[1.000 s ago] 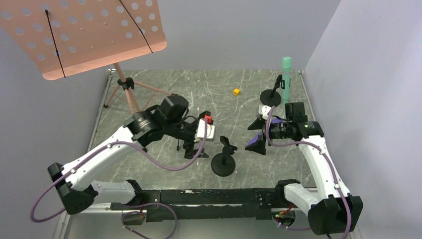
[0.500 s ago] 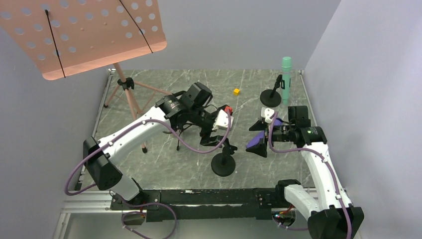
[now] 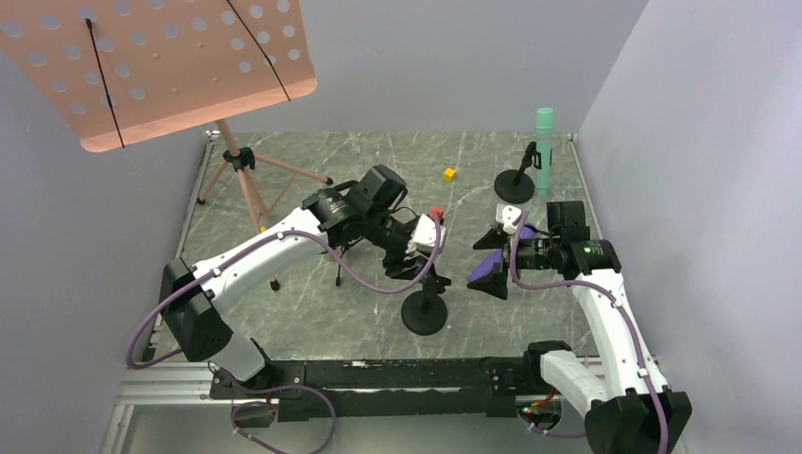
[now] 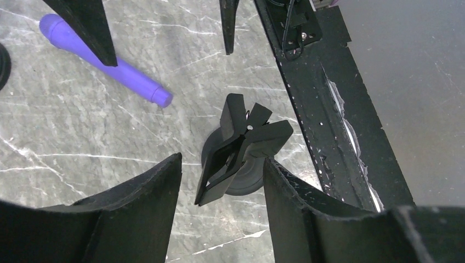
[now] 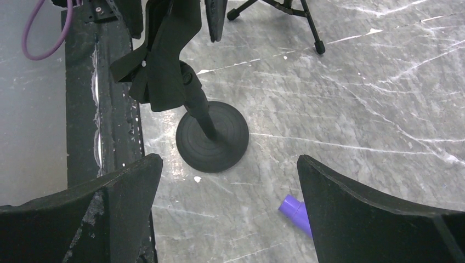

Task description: Attach the microphones to the stand

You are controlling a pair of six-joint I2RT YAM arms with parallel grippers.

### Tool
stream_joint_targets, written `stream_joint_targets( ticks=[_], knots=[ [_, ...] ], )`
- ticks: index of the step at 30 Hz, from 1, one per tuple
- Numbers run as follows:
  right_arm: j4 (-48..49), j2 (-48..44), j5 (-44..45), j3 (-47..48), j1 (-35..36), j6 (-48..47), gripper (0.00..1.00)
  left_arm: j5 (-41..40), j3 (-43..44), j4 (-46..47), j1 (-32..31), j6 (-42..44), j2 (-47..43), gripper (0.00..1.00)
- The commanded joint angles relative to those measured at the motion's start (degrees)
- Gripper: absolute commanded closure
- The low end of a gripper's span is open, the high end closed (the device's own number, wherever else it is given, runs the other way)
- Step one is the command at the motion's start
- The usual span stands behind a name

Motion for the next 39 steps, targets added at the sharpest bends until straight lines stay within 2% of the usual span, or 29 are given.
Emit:
stream_joint_targets(
  ticks=[1, 3, 5, 7, 13, 19, 25, 27, 32, 39],
  knots=[
    [0.04, 0.46, -2.30, 0.76, -0.22, -0.47, 0.00, 1.73, -0.92, 3.29, -0.89, -0.86, -1.87, 0.40],
    [0.04, 0.70, -2.15, 0.70, -0.25, -0.47, 0.00, 1.00, -1.41, 3.83, -1.33, -1.00, -1.91, 0.41],
    [0.19, 0.80, -1.98, 0.60, -0.21, -0.31, 0.00, 0.90, -1.73, 4.14, -1.37, -1.50, -1.95, 0.50],
    [0.22, 0.97, -1.88, 0.59, -0.22, -0.30, 0.00, 0.55, -2.77, 5.22, -1.33, -2.66, -2.63, 0.53],
    [-0.08, 1.82, -1.99, 0.67, -0.26, -0.42, 0.00, -3.54, -7.48, 10.35, -1.50, -7.34, -6.66, 0.79],
    [-0.14, 2.15, -1.68, 0.68, -0.31, -0.39, 0.00, -11.19, -13.40, 18.19, -1.58, -16.35, -11.72, 0.92],
    [0.85, 2.03, -0.87, 0.42, -0.64, 0.47, 0.00, -24.80, -18.96, 28.22, -4.88, -26.61, -16.18, 0.93],
    [1.00, 2.17, -0.69, 0.41, -1.02, 0.63, 0.00, -32.61, -18.44, 27.92, -7.27, -27.16, -15.42, 0.93],
    [0.83, 2.65, -0.81, 0.50, -2.29, 0.63, 0.00, -42.85, -16.92, 29.00, -8.98, -30.10, -12.71, 0.94],
    [1.30, 2.66, -0.88, 0.24, -4.37, 1.28, 0.00, -48.65, -16.80, 31.56, -10.20, -32.73, -11.84, 0.94]
  ],
)
